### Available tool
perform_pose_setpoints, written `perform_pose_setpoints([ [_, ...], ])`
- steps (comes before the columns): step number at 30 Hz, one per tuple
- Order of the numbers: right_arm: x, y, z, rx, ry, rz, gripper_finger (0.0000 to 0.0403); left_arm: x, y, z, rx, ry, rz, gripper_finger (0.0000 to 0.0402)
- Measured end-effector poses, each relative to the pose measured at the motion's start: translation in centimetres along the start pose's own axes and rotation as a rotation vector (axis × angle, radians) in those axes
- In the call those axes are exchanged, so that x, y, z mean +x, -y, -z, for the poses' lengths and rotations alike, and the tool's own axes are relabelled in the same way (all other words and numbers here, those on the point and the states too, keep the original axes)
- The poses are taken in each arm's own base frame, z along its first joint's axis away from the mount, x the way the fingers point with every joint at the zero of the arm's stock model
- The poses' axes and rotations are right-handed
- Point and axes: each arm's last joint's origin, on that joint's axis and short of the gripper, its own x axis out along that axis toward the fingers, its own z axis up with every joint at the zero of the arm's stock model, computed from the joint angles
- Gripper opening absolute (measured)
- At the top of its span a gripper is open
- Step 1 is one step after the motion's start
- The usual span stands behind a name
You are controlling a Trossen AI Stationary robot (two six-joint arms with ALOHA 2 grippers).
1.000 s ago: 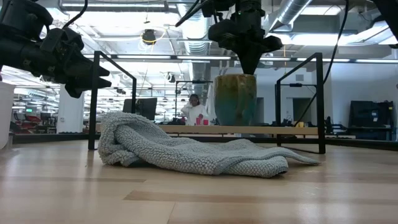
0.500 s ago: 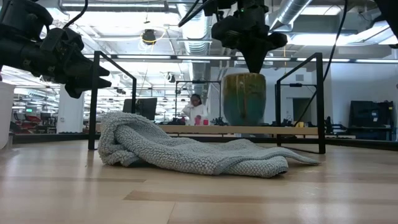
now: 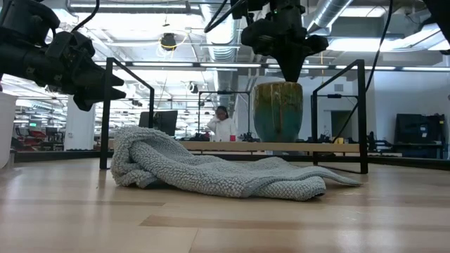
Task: Stack small to large cups/mugs on shelf
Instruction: Put the brown mug on the shelf, then put the yellow mug on the shelf
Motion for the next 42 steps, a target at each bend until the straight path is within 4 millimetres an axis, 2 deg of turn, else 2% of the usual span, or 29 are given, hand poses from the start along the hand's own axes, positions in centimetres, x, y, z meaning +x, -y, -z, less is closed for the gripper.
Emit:
perform_pose_setpoints([
  [15, 0.0, 0.3, 0.1, 0.006, 0.006, 0.046, 0.0002, 0.0, 0.0, 0.0, 0.0, 0.0, 0.0, 0.0215],
  [22, -1.0, 0.3, -0.2, 0.018, 0.087, 0.029, 0.0032, 0.0, 0.0, 0.0, 0.0, 0.0, 0.0, 0.0215],
  [29, -4.4, 0.2, -0.5, -0.008, 0.193, -0.062, 0.0048, 0.0, 0.0, 0.0, 0.0, 0.0, 0.0, 0.0215],
  [35, -9.7, 1.2, -0.1, 0.005, 0.448, -0.081, 0.0043, 0.0, 0.0, 0.0, 0.0, 0.001, 0.0, 0.0215],
  [39, -13.7, 2.8, 1.6, 0.006, 0.61, -0.127, 0.0042, 0.0, 0.0, 0.0, 0.0, 0.002, 0.001, 0.0215],
  [42, -16.2, 4.3, 3.8, -0.012, 0.692, -0.153, 0.0044, 0.0, 0.0, -0.1, 0.0, 0.009, 0.006, 0.0215],
])
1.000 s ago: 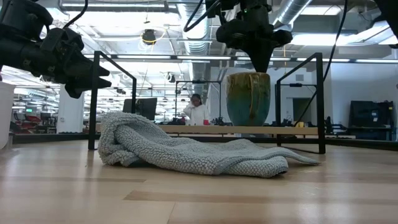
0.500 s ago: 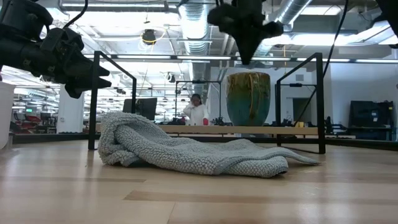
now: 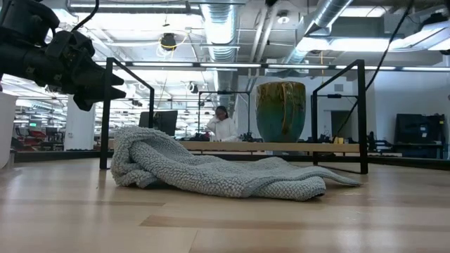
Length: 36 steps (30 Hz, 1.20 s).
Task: Stack small to large cups/mugs on shelf
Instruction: Put the yellow mug on the shelf
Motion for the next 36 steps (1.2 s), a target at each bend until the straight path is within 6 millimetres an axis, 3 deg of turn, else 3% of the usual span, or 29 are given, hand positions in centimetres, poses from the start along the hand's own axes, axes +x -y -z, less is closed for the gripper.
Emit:
perform_pose_setpoints([
  [9, -9.2, 3.6, 2.6, -0.061, 0.248, -0.005, 0.0044, 0.0, 0.0, -0.1, 0.0, 0.025, -0.019, 0.0215],
  [17, -13.6, 5.3, 4.6, -0.19, 0.321, -0.12, 0.0043, 0.0, 0.0, -0.4, 0.0, 0.055, -0.014, 0.0215],
  [27, -16.5, 8.3, 6.2, -0.274, 0.373, -0.207, 0.0043, 0.0, 0.0, -0.4, 0.0, 0.058, -0.017, 0.0215],
  [36, -14.0, 11.7, 11.6, -0.216, 0.315, -0.161, 0.0043, 0.0, 0.0, -0.5, 0.0, 0.06, -0.016, 0.0215],
])
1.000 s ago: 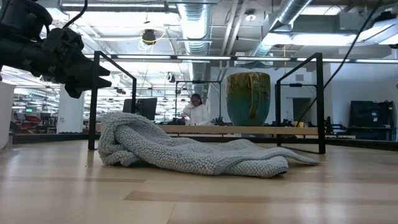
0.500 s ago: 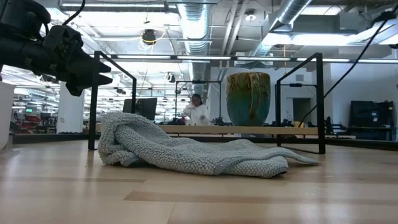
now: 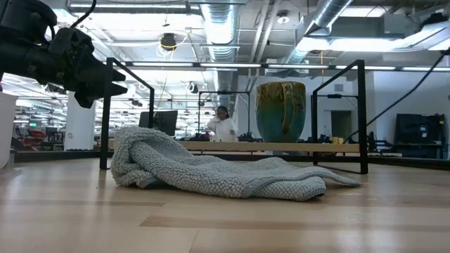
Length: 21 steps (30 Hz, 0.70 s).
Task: Stack small to large cups/mugs on shelf
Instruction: Put the yellow mug on the shelf
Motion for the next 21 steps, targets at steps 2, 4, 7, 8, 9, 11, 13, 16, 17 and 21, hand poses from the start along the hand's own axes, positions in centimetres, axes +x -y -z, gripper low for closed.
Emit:
perform_pose_setpoints([
  [2, 0.6, -0.1, 1.7, 0.012, -0.023, -0.013, 0.0043, 0.0, 0.0, 0.0, 0.0, 0.001, 0.0, 0.0215],
  [4, 1.2, -0.3, 3.4, 0.021, -0.039, -0.033, 0.0044, 0.0, 0.0, 0.0, 0.0, 0.001, 0.0, 0.0215],
  [7, 2.1, -0.7, 5.9, 0.038, -0.047, -0.062, 0.0043, 0.0, 0.0, 0.0, 0.0, 0.001, -0.001, 0.0215],
  [8, 2.4, -0.8, 6.8, 0.039, -0.047, -0.072, 0.0043, 0.0, 0.0, 0.0, 0.0, 0.001, -0.001, 0.0215],
  [9, 2.7, -0.9, 7.7, 0.045, -0.05, -0.084, 0.0043, 0.0, 0.0, 0.0, 0.0, 0.001, -0.001, 0.0215],
  [11, 3.2, -1.2, 9.4, 0.073, -0.05, -0.115, 0.0042, 0.0, 0.0, 0.0, 0.0, 0.001, -0.001, 0.0215],
  [13, 3.8, -1.5, 11.0, 0.095, -0.052, -0.143, 0.0042, 0.0, 0.0, 0.0, 0.0, 0.002, -0.001, 0.0215],
  [16, 4.5, -1.7, 13.4, 0.151, -0.079, -0.17, 0.0042, 0.0, 0.0, 0.0, 0.0, 0.002, -0.001, 0.0215],
  [17, 4.7, -1.8, 14.1, 0.177, -0.088, -0.181, 0.0042, 0.0, 0.0, 0.0, 0.0, 0.002, -0.001, 0.0215],
  [21, 5.2, -2.3, 16.6, 0.235, -0.103, -0.205, 0.0042, 0.0, 0.0, 0.0, 0.0, 0.002, -0.001, 0.0215],
])
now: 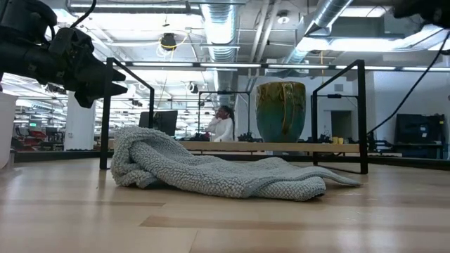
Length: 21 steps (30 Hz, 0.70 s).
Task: Stack small to large cups/mugs on shelf
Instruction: Put the yellow mug on the shelf
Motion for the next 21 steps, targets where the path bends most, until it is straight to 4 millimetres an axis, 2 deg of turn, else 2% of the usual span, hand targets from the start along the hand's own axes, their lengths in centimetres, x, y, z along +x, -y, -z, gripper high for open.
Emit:
perform_pose_setpoints([
  [12, 0.1, 0.1, 3.6, 0.05, -0.057, -0.086, 0.0042, 0.0, 0.0, 0.0, 0.0, -0.001, -0.001, 0.0215],
  [21, 0.4, -0.4, 5.6, 0.129, -0.161, -0.061, 0.0042, 0.0, 0.0, 0.0, 0.0, -0.005, -0.002, 0.0215],
])
